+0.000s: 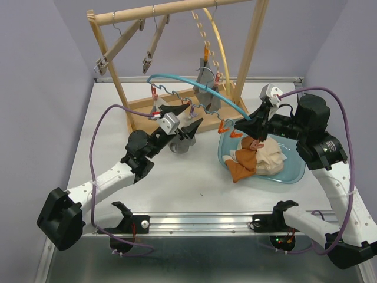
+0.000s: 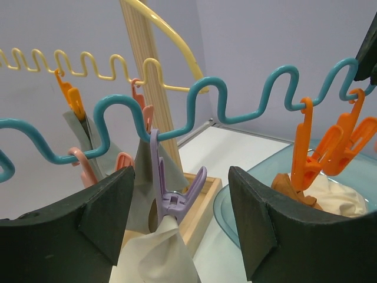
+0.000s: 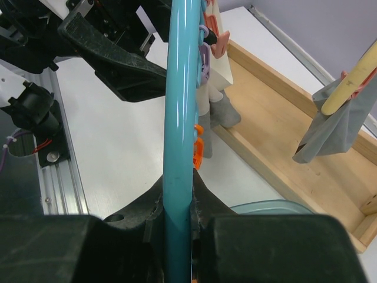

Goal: Remove the underwear clipped to the hanger
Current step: Remove the underwear from the hanger.

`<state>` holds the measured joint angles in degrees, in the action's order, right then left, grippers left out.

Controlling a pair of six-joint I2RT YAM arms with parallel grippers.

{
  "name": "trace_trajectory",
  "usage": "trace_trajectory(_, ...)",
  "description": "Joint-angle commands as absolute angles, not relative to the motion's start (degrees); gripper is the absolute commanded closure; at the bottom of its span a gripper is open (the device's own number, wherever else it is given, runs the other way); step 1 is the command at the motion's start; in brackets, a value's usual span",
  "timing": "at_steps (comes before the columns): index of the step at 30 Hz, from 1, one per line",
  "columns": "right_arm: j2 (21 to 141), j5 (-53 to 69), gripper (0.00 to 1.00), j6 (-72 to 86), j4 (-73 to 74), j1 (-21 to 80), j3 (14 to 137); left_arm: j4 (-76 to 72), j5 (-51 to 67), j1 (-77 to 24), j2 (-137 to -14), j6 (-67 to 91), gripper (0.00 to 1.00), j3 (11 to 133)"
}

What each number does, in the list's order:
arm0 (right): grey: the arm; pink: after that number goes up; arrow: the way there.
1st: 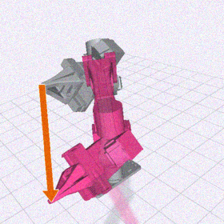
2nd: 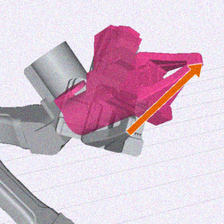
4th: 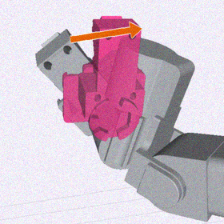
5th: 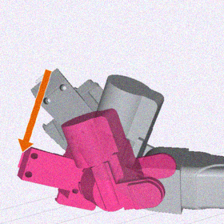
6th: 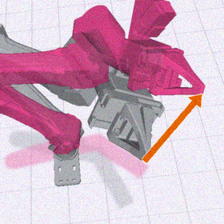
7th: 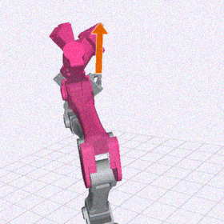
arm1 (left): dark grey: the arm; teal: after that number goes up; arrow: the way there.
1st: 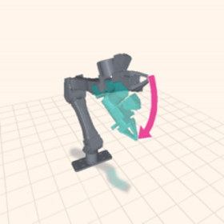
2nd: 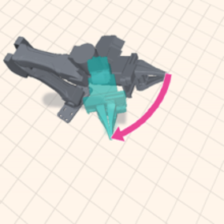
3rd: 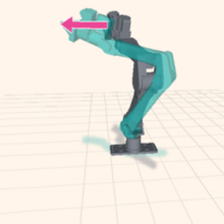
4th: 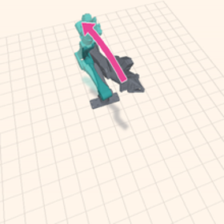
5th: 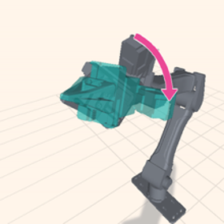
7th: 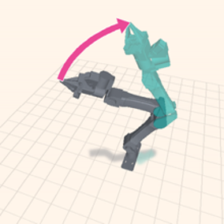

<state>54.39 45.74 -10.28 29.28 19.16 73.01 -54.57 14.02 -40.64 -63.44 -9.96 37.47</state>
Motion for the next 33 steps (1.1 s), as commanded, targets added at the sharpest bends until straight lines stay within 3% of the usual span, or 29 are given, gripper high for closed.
trace_trajectory(1, 52.9, 47.5, 1.0, -10.4, 23.8, 18.9, 72.7, -60.6, 14.2, -40.4, -63.5, -8.8, 0.26, 40.2)
trace_trajectory(5, 53.0, 47.6, 1.0, -10.4, 23.8, 18.9, 72.7, -61.2, 13.6, -40.3, -63.9, -8.2, 0.32, 39.8)
trace_trajectory(8, 53.0, 47.6, 1.0, -10.4, 23.8, 18.9, 72.8, -61.4, 13.4, -40.4, -64.1, -7.8, 0.44, 39.9)
trace_trajectory(9, 53.1, 47.6, 1.0, -10.4, 23.8, 18.8, 72.8, -61.6, 13.1, -40.3, -64.1, -7.3, 0.55, 39.8)
trace_trajectory(12, 53.2, 47.6, 0.99, -10.3, 23.8, 18.9, 72.8, -62.1, 12.7, -40.3, -64.0, -6.9, 0.7, 39.4)
trace_trajectory(17, 53.1, 47.5, 0.99, -10.4, 23.8, 18.9, 72.8, -61.9, 12.6, -40.3, -63.1, -6.9, 0.75, 38.6)
trace_trajectory(20, 53.0, 47.2, 1.0, -10.4, 23.8, 18.9, 72.8, -61.0, 12.7, -40.4, -62.1, -6.4, 0.66, 38.2)
trace_trajectory(24, 52.5, 46.4, 1.0, -10.8, 23.9, 18.9, 72.7, -57.4, 13.5, -40.3, -59.6, -5.5, 0.44, 37.8)
trace_trajectory(33, 51.5, 45.4, 1.0, -12.8, 25.3, 18.8, 72.2, -49.1, 13.6, -40.4, -50.0, -1.2, 0.23, 33.9)
